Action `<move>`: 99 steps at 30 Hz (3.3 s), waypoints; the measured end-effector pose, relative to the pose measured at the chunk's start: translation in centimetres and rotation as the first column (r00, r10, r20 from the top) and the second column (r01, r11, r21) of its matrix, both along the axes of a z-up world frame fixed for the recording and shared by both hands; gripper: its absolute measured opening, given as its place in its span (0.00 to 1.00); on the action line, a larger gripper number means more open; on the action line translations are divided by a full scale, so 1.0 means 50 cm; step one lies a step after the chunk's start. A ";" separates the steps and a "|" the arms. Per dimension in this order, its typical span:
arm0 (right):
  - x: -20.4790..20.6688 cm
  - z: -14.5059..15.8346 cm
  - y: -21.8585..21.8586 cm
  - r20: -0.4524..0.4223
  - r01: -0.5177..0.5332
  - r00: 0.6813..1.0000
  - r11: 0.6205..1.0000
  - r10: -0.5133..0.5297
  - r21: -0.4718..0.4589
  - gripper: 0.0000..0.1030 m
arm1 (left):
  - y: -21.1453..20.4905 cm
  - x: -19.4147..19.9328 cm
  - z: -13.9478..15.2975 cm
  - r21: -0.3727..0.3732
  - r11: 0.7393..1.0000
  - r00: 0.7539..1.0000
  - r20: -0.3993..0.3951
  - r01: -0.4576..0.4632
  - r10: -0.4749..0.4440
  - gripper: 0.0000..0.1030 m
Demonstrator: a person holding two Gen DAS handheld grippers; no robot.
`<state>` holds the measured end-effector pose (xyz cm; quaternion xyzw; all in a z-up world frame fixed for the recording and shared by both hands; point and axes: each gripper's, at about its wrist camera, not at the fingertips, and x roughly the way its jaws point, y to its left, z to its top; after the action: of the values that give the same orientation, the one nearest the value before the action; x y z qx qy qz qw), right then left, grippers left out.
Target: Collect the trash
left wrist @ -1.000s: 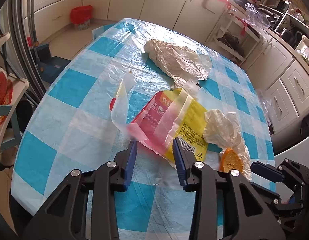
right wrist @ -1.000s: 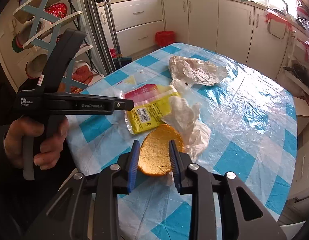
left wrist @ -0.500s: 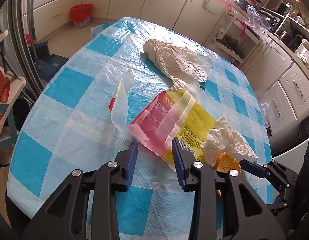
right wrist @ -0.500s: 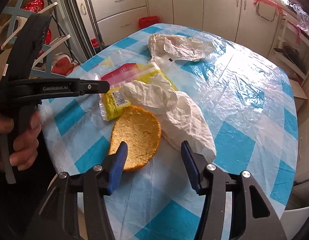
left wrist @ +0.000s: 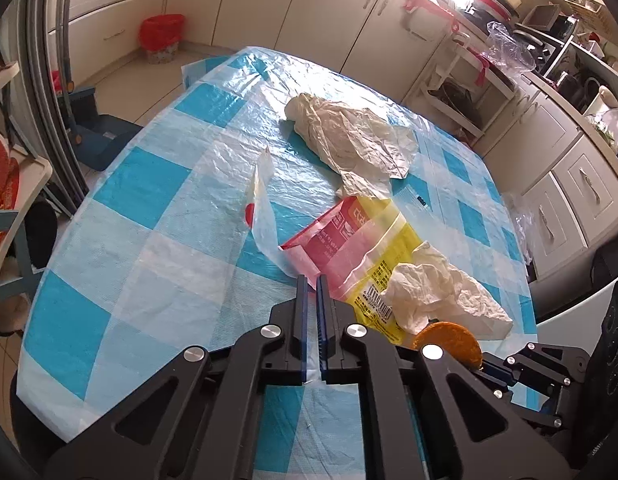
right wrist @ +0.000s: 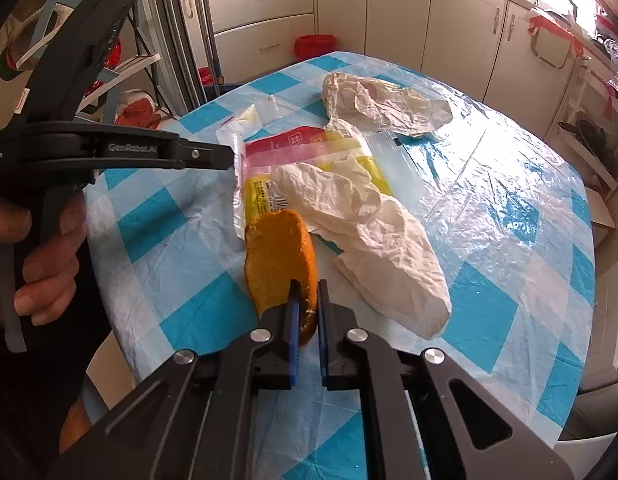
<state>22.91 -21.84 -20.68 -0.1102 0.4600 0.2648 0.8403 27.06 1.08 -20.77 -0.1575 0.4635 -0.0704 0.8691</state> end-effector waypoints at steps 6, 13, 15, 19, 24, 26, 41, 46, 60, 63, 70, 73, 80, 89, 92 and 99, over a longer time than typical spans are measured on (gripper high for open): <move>-0.006 0.000 0.000 0.001 -0.003 1.000 1.000 0.003 -0.010 0.08 | 0.009 -0.001 -0.006 -0.008 1.000 1.000 -0.027 0.005 -0.005 0.05; -0.003 -0.004 -0.002 -0.004 0.000 1.000 1.000 0.000 -0.005 0.08 | -0.002 0.006 -0.018 -0.019 1.000 1.000 -0.027 -0.014 0.014 0.52; -0.002 -0.005 -0.002 -0.006 -0.001 1.000 1.000 0.001 -0.002 0.08 | -0.013 0.016 -0.019 -0.008 1.000 1.000 -0.016 -0.013 0.013 0.59; 0.000 -0.006 -0.002 -0.007 -0.004 1.000 1.000 0.004 0.002 0.08 | -0.037 0.038 -0.020 0.020 1.000 1.000 0.006 -0.024 0.024 0.64; 0.001 -0.006 -0.004 -0.012 -0.008 1.000 1.000 0.008 0.009 0.08 | -0.068 0.052 -0.029 0.019 0.999 0.999 -0.008 0.034 -0.034 0.13; 0.002 -0.006 -0.004 -0.014 -0.011 1.000 1.000 0.011 0.011 0.08 | -0.073 0.048 -0.026 0.036 0.998 0.999 0.004 0.042 -0.042 0.10; 0.004 -0.008 -0.001 -0.010 -0.018 1.000 1.000 0.018 0.005 0.08 | 0.003 -0.014 0.059 0.057 0.998 0.994 0.107 -0.008 0.002 0.07; 0.005 -0.008 -0.003 -0.016 -0.013 1.000 1.000 0.013 0.007 0.08 | 0.043 -0.042 0.100 0.083 0.995 0.988 0.151 -0.047 0.034 0.07; -0.012 -0.008 -0.003 -0.020 -0.019 1.000 1.000 0.020 0.006 0.08 | 0.036 -0.060 -0.013 0.094 0.996 1.000 -0.030 0.009 -0.006 0.21; -0.014 -0.007 0.003 -0.013 -0.029 0.999 1.000 0.029 -0.004 0.08 | 0.024 -0.063 -0.020 0.105 0.994 1.000 -0.014 0.012 -0.010 0.29; -0.013 -0.009 0.009 -0.009 -0.037 0.999 0.999 0.037 -0.009 0.08 | -0.010 -0.072 0.000 0.068 0.994 0.996 0.017 0.086 -0.088 0.06; -0.013 -0.009 0.009 -0.005 -0.037 0.999 0.999 0.037 -0.012 0.08 | -0.011 -0.077 0.029 0.039 0.994 0.994 0.046 0.098 -0.100 0.04; -0.015 -0.007 0.010 -0.004 -0.039 0.999 0.999 0.039 -0.010 0.08 | 0.013 -0.094 0.110 0.012 0.997 0.988 0.130 0.076 -0.077 0.03; -0.013 0.027 -0.018 -0.008 -0.019 1.000 0.992 0.020 0.122 0.08 | 0.050 -0.116 0.195 0.059 0.998 0.977 0.213 0.008 -0.020 0.03; -0.020 0.045 -0.033 -0.004 -0.014 1.000 0.984 0.015 0.177 0.08 | 0.057 -0.120 0.208 0.061 0.998 0.975 0.221 -0.002 -0.011 0.03; -0.029 0.060 -0.048 -0.028 -0.009 1.000 0.978 0.015 0.207 0.10 | 0.049 -0.124 0.226 0.079 0.997 0.972 0.235 -0.009 -0.010 0.03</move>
<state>21.46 -24.24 -17.67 -0.0210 0.4415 0.3178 0.8388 20.86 3.52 -9.49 -0.1132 0.3596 -0.0705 0.9235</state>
